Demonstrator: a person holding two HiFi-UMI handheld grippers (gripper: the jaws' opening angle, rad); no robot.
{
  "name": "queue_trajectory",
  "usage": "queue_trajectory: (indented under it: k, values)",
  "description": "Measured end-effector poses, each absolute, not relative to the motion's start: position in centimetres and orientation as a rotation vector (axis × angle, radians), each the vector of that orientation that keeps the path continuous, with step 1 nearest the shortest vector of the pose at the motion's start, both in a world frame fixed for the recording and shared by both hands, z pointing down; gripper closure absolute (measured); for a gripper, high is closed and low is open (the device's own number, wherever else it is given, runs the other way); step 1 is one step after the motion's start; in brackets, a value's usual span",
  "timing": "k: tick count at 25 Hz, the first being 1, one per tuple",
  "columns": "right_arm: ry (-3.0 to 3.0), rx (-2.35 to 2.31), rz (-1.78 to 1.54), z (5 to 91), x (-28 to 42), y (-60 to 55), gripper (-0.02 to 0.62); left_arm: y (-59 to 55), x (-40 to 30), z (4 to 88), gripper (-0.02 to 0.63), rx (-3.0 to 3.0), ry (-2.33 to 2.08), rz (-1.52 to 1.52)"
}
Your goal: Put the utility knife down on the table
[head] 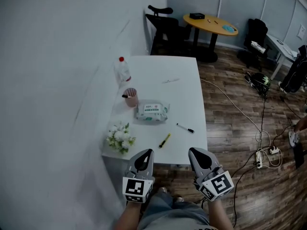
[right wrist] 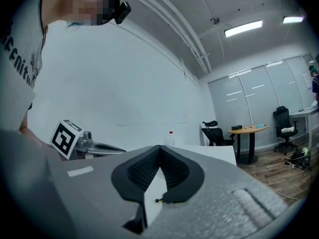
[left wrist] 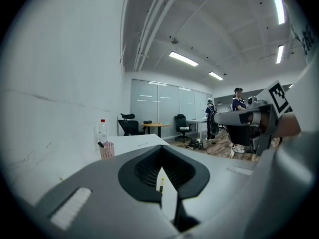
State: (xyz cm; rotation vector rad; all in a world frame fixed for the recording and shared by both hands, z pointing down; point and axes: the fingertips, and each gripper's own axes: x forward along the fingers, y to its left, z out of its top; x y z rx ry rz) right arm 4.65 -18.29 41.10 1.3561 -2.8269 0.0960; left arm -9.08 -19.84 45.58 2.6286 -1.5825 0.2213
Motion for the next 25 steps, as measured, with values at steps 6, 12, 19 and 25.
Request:
queue_trajectory:
  k: [6, 12, 19, 25]
  values:
    - [-2.841, 1.339, 0.076, 40.6, 4.6, -17.8, 0.603, -18.4, -8.9, 43.6, 0.588, 2.653, -1.602, 0.147]
    - [-2.853, 1.320, 0.053, 40.2, 4.5, -17.2, 0.601, -17.3, -8.9, 41.8, 0.588, 2.680, -1.631, 0.073]
    - [-2.865, 1.313, 0.043, 39.9, 4.6, -16.5, 0.603, -16.2, -9.1, 40.0, 0.588, 2.682, -1.670, 0.008]
    - [-2.866, 1.321, 0.027, 39.4, 4.8, -16.2, 0.603, -15.6, -9.0, 39.0, 0.588, 2.686, -1.676, -0.021]
